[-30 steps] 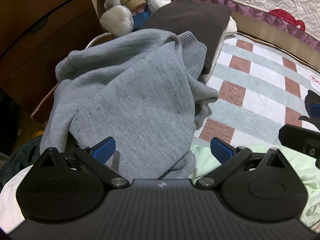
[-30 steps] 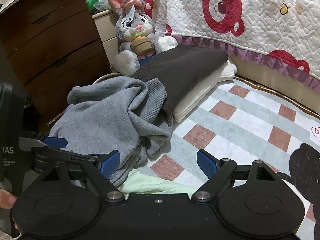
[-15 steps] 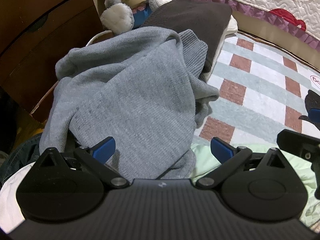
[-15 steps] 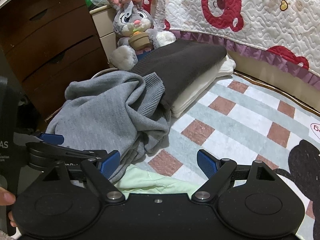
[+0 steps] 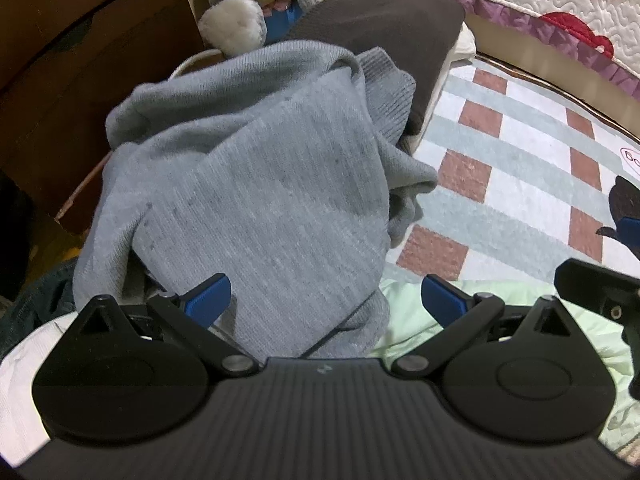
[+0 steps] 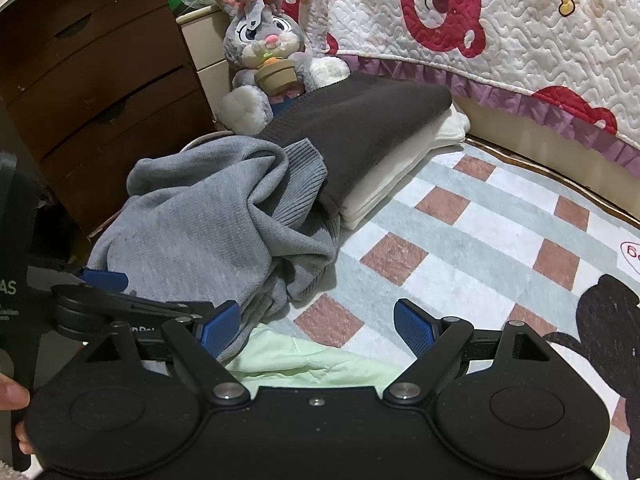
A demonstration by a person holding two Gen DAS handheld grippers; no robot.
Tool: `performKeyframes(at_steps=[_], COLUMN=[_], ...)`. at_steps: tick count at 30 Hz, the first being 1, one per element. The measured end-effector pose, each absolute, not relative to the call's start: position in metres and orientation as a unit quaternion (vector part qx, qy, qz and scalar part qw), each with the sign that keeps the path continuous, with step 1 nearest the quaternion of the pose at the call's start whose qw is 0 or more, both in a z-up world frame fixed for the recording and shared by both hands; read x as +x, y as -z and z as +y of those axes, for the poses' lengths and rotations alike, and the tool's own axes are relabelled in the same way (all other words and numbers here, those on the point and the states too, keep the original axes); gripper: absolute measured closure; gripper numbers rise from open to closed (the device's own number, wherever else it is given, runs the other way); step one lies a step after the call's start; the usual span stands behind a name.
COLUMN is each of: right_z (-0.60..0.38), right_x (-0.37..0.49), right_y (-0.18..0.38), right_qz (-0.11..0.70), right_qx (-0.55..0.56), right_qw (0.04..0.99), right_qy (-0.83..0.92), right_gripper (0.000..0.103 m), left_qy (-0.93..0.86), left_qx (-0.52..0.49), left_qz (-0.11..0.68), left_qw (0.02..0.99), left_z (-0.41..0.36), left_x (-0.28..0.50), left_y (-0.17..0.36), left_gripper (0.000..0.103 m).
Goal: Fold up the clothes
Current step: 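Move both grippers toward the crumpled grey sweater on the clothes pile, then grasp the grey sweater with the right gripper while the left gripper grasps another edge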
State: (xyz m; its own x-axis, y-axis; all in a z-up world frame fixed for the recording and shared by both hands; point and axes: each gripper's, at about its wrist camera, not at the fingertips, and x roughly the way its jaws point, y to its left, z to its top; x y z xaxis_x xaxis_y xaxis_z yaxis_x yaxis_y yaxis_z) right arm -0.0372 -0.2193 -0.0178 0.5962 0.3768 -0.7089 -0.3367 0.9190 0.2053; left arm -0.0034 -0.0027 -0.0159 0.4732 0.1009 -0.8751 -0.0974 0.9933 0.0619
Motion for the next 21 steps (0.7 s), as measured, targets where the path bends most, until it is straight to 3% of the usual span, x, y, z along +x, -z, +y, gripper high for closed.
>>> performKeyframes(at_steps=[9, 13, 15, 17, 19, 21], right_z=[-0.219, -0.221, -0.217, -0.209, -0.196, -0.180], right_x=[-0.032, -0.027, -0.019, -0.008, 0.006, 0.017], right_y=[0.039, 0.042, 0.046, 0.052, 0.059, 0.062], right_qz=[0.427, 0.421, 0.421, 0.423, 0.428, 0.420], right_qx=[0.034, 0.055, 0.081, 0.105, 0.114, 0.090], right_qw=[0.883, 0.880, 0.871, 0.861, 0.852, 0.857], right_qy=[-0.194, -0.212, -0.241, -0.263, -0.278, -0.287], right_gripper=[0.016, 0.015, 0.015, 0.015, 0.015, 0.015], left_qy=[-0.052, -0.080, -0.099, -0.115, -0.127, -0.123], left_qx=[-0.103, -0.087, -0.074, -0.064, -0.065, -0.095], left_qz=[0.454, 0.421, 0.409, 0.405, 0.415, 0.417], left_qw=[0.883, 0.899, 0.904, 0.905, 0.899, 0.895], left_z=[0.029, 0.042, 0.050, 0.060, 0.073, 0.090], left_x=[-0.017, -0.024, -0.027, -0.028, -0.026, -0.028], left_y=[0.023, 0.022, 0.020, 0.019, 0.021, 0.022], left_gripper=[0.000, 0.003, 0.013, 0.043, 0.052, 0.054])
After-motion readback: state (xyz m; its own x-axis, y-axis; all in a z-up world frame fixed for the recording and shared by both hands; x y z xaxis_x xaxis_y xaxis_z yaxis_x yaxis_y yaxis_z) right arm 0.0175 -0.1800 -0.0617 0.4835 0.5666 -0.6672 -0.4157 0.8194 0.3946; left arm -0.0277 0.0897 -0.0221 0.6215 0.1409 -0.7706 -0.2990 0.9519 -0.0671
